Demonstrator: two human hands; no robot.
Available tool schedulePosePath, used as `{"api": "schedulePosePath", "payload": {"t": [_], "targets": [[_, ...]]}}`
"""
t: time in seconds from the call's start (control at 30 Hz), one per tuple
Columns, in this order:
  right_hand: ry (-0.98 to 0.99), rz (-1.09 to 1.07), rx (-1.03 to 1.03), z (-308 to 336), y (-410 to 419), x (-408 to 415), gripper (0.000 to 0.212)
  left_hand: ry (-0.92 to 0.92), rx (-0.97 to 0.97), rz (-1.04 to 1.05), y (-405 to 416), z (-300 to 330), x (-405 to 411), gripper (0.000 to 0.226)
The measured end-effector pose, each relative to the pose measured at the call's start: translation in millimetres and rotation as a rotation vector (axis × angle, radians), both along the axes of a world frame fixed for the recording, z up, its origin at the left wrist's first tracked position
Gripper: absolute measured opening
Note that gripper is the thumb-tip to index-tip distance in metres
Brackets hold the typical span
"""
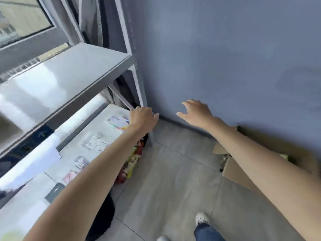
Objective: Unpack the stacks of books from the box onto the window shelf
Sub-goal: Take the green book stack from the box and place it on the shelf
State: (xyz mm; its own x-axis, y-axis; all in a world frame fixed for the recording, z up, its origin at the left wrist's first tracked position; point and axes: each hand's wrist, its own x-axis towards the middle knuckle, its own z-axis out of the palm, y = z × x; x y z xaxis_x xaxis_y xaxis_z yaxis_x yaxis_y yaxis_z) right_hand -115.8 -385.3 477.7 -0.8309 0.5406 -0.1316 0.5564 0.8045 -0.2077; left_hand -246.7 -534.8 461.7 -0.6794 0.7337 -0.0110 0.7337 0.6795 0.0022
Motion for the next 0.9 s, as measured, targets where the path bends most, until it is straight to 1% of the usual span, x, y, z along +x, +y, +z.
{"api": "schedulePosePath", "payload": {"t": [0.2,0.27,0.4,0.5,0.6,0.73,0.83,0.9], "targets": [[-0.039,-0.176,-0.054,-38,93,147,0.063,-0.05,-0.088,-0.165,118,-33,107,0.043],[-0.048,-0.248,-0.078,-58,131,202,0.063,-0.069,-0.091,-0.227,167,-49,152,0.04],[-0.061,-0.355,-0.145,-99,180,284,0.06,-0.143,-0.098,-0.271,234,-80,214,0.035],[-0.101,-0.473,-0.214,-132,222,349,0.058,-0.193,-0.166,-0.343,289,-107,267,0.037],[-0.141,-0.546,-0.264,-157,258,391,0.055,-0.226,-0.223,-0.406,332,-135,303,0.042],[-0.167,-0.61,-0.324,-198,303,424,0.048,-0.258,-0.299,-0.47,386,-183,336,0.048],[-0.19,-0.652,-0.374,-238,337,432,0.054,-0.303,-0.333,-0.497,430,-228,349,0.047],[-0.19,-0.69,-0.416,-268,356,435,0.055,-0.382,-0.336,-0.494,450,-259,355,0.045]]}}
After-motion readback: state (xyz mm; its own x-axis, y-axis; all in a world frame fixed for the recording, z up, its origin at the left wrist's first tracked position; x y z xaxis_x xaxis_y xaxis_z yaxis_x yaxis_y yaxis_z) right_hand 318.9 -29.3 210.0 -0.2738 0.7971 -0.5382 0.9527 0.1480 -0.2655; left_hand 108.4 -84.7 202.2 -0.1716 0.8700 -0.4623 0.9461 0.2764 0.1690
